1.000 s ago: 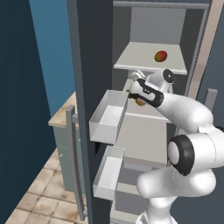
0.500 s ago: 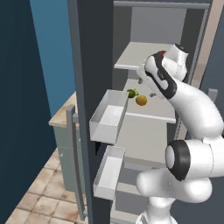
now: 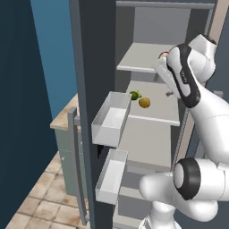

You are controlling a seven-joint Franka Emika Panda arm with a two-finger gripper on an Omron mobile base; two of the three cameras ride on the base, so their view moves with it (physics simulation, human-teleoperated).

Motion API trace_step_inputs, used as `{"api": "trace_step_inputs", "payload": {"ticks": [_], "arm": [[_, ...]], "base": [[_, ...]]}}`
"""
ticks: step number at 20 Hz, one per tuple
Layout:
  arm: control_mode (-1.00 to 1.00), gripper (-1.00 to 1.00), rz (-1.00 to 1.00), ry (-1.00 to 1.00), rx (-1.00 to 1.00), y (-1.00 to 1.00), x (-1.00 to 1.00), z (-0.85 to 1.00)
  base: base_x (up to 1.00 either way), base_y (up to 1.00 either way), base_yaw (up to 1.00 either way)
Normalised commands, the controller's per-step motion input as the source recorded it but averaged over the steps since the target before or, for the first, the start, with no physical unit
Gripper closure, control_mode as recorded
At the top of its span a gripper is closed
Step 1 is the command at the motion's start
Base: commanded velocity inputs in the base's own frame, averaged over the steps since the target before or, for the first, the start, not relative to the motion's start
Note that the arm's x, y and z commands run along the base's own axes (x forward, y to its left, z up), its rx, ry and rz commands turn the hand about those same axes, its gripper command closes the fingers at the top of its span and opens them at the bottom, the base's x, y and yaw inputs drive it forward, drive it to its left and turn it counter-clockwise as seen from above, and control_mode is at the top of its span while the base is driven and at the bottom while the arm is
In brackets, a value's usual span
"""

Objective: Take the lemon wedge and mango from the highest rack and move them to the second highest rack where the lime and squash are located, to maximize freezer space. Close the freezer door after rearranging.

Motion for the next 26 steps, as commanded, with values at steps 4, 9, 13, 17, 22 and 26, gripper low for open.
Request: {"api": "trace_step_inputs", "payload": {"ticks": [4, 9, 13, 17, 22, 26], "arm": [[-1.0, -1.0, -0.17, 0.02, -0.14, -0.04, -0.01, 0.39], [-1.0, -1.0, -0.1, 0.01, -0.33, -0.02, 0.0, 0.31], [-1.0, -1.0, 0.0, 0.0, -0.27, -0.08, 0.0, 0.33], [-1.0, -1.0, 0.0, 0.0, -0.15, -0.18, 0.0, 0.58], [-1.0, -1.0, 0.0, 0.0, -0.12, -0.18, 0.0, 0.37], [-1.0, -1.0, 0.0, 0.0, -0.06, -0.16, 0.16, 0.06]], "base": [[0.0, 0.0, 0.0], [0.0, 0.0, 0.0], [0.0, 0.0, 0.0], [0.0, 0.0, 0.0], [0.0, 0.0, 0.0], [0.0, 0.0, 0.0]]}}
